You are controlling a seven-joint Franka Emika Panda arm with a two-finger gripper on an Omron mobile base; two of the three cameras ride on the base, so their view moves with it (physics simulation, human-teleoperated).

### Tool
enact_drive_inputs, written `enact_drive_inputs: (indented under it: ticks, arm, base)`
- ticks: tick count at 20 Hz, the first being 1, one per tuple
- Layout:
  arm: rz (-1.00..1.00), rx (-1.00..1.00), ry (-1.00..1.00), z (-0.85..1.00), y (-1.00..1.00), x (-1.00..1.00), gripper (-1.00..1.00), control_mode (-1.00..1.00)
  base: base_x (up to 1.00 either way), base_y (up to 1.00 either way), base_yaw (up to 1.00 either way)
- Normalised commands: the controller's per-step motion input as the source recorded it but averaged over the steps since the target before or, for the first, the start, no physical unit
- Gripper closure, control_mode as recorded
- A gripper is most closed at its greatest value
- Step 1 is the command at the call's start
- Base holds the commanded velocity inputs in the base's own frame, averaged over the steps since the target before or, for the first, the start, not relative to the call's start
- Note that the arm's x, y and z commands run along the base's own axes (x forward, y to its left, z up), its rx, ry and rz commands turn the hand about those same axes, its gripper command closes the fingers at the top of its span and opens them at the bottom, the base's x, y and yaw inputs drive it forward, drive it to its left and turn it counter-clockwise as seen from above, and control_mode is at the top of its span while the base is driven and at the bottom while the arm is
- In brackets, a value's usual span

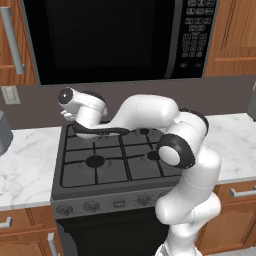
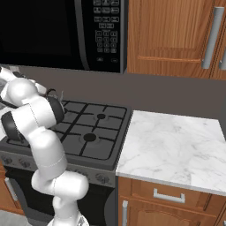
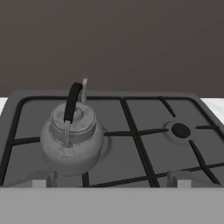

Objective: The kettle is done boiling. Turn off the stove, then wait for 300 timesteps before moving the kettle to the dining table.

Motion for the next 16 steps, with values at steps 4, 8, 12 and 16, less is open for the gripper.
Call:
enact_drive_inputs:
  ticks: [4,8,12,16]
  arm:
    - [0.00,0.00,0.00,-0.03,0.00,0.10,-1.00,-1.00]
    - [0.00,0.00,0.00,-0.11,0.00,0.17,-1.00,-1.00]
    - [0.00,0.00,-0.03,-0.17,0.00,0.11,-1.00,-1.00]
    - [0.00,0.00,-0.04,-0.14,0.00,0.08,-1.00,-1.00]
  base:
    - [0.00,0.00,0.00]
    - [0.00,0.00,0.00]
    - [0.00,0.00,0.00]
    - [0.00,0.00,0.00]
